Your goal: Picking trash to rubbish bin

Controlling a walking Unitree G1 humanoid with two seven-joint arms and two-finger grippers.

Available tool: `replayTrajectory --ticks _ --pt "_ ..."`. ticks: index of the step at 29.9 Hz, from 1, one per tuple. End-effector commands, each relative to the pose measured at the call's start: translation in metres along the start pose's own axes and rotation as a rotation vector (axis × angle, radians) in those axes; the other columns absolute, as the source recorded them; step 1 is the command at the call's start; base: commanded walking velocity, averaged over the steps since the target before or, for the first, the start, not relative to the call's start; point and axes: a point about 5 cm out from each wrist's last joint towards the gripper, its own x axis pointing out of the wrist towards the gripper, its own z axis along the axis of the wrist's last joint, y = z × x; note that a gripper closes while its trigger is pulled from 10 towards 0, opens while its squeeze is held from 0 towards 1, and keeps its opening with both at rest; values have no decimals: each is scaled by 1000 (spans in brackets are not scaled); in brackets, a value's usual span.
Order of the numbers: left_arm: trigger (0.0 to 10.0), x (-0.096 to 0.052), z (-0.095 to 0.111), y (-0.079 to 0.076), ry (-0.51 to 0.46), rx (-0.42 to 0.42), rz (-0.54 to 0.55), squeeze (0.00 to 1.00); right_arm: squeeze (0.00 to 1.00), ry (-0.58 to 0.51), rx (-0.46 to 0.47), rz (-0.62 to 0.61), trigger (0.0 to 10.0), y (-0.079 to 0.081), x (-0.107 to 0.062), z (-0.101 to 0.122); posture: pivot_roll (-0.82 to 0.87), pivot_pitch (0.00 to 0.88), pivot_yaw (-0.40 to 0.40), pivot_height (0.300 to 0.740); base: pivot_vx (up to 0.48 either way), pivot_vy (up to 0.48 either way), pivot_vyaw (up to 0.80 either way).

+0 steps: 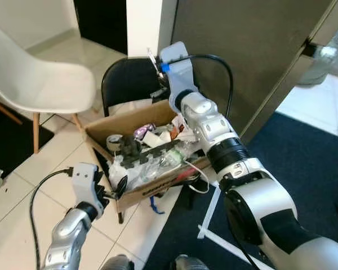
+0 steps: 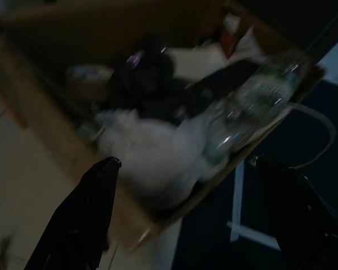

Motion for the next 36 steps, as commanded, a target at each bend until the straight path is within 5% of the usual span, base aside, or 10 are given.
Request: replayTrajectory --ticks 1,7,8,9,10,27,30,32,36 --pt "10000 -1 1 0 13 16 -5 0 0 -18 15 2 10000 0 1 9 82 153 -88 740 0 0 0" --pt "10000 -10 9 -1 7 27 1 0 0 -63 -5 28 10000 13 1 26 86 192 -88 740 0 0 0" --pt "10000 -12 11 -1 5 29 6 0 318 -86 -8 35 10000 16 2 32 92 208 -82 740 0 0 0" --pt "10000 -13 13 -1 4 29 8 0 318 -100 -8 41 10000 18 2 36 92 208 -82 740 0 0 0" --pt "10000 -15 14 -2 3 32 9 0 1000 -106 -2 40 10000 19 3 38 96 212 -81 740 0 0 0" --pt "10000 -15 28 1 -4 66 34 0 1000 -97 64 -23 10000 10 3 33 111 180 -71 740 0 0 0" --pt "10000 -9 31 4 -12 73 35 0 1000 -118 91 -22 10000 -1 -3 29 104 155 -62 740 0 0 0" --pt "10000 -2 33 4 -12 83 25 0 0 -135 139 -4 10000 -16 -11 21 89 127 -46 740 0 0 0" --pt "10000 9 36 3 -13 96 1 0 0 -152 216 -31 10000 -46 -29 1 69 103 -32 740 0 0 0"
